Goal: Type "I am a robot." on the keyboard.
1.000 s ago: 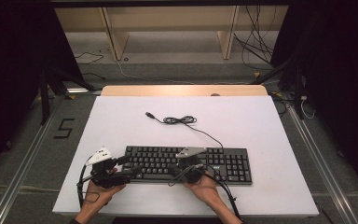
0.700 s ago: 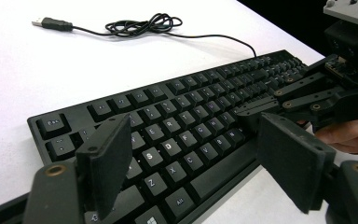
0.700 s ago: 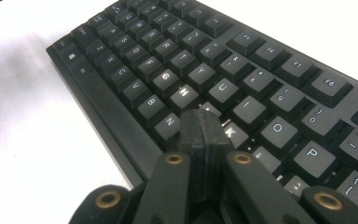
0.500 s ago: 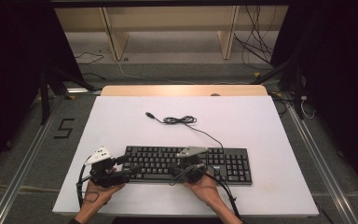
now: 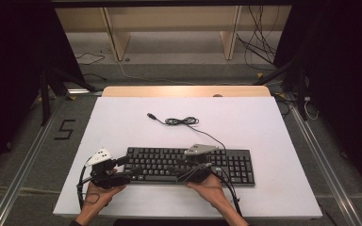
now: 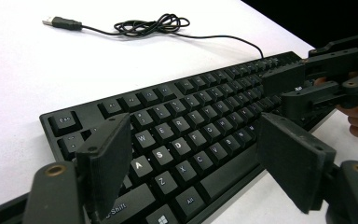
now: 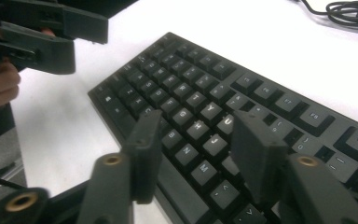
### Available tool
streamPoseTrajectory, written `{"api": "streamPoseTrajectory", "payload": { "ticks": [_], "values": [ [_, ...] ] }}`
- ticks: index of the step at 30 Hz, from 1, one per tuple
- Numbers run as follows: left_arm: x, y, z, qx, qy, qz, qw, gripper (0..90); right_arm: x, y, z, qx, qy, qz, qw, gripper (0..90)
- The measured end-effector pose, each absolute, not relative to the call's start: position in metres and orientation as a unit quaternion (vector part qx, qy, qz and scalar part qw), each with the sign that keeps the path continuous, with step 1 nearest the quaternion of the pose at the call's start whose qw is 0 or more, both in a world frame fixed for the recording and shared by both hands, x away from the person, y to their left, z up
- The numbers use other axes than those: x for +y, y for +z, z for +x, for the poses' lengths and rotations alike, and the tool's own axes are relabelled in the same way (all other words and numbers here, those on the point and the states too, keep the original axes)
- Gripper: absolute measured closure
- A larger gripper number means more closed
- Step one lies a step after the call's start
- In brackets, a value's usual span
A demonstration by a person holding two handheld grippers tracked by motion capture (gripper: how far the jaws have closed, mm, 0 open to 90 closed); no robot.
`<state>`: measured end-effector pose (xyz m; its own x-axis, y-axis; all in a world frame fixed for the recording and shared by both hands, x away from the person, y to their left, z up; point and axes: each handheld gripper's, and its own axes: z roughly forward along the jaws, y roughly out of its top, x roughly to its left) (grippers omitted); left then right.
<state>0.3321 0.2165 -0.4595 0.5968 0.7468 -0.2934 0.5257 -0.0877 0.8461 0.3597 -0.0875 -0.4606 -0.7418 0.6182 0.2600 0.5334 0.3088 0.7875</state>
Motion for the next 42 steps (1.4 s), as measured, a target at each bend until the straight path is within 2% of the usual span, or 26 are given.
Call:
{"api": "streamPoseTrajectory", "payload": {
  "ticks": [6, 12, 18, 26, 30, 42],
  "values": [
    [0.217, -0.46, 0.333, 0.437, 0.108, 0.73, 0.515, 26.2, -0.087, -0.46, 0.359, 0.808, 0.471, 0.353, 0.04, 43.2],
    [0.218, -0.46, 0.333, 0.438, 0.109, 0.73, 0.514, 26.3, -0.085, -0.457, 0.356, 0.807, 0.475, 0.349, 0.036, 41.9],
    [0.219, -0.46, 0.333, 0.439, 0.11, 0.729, 0.514, 26.2, -0.082, -0.457, 0.352, 0.81, 0.476, 0.341, 0.037, 54.2],
    [0.219, -0.46, 0.334, 0.44, 0.111, 0.728, 0.514, 26.3, -0.077, -0.46, 0.345, 0.82, 0.464, 0.333, 0.041, 81.5],
    [0.219, -0.461, 0.334, 0.44, 0.112, 0.728, 0.514, 26.3, -0.074, -0.463, 0.344, 0.824, 0.458, 0.332, 0.04, 89.7],
    [0.22, -0.461, 0.334, 0.442, 0.112, 0.727, 0.513, 26.3, -0.066, -0.475, 0.343, 0.838, 0.436, 0.326, 0.035, 90.0]
  ]
}}
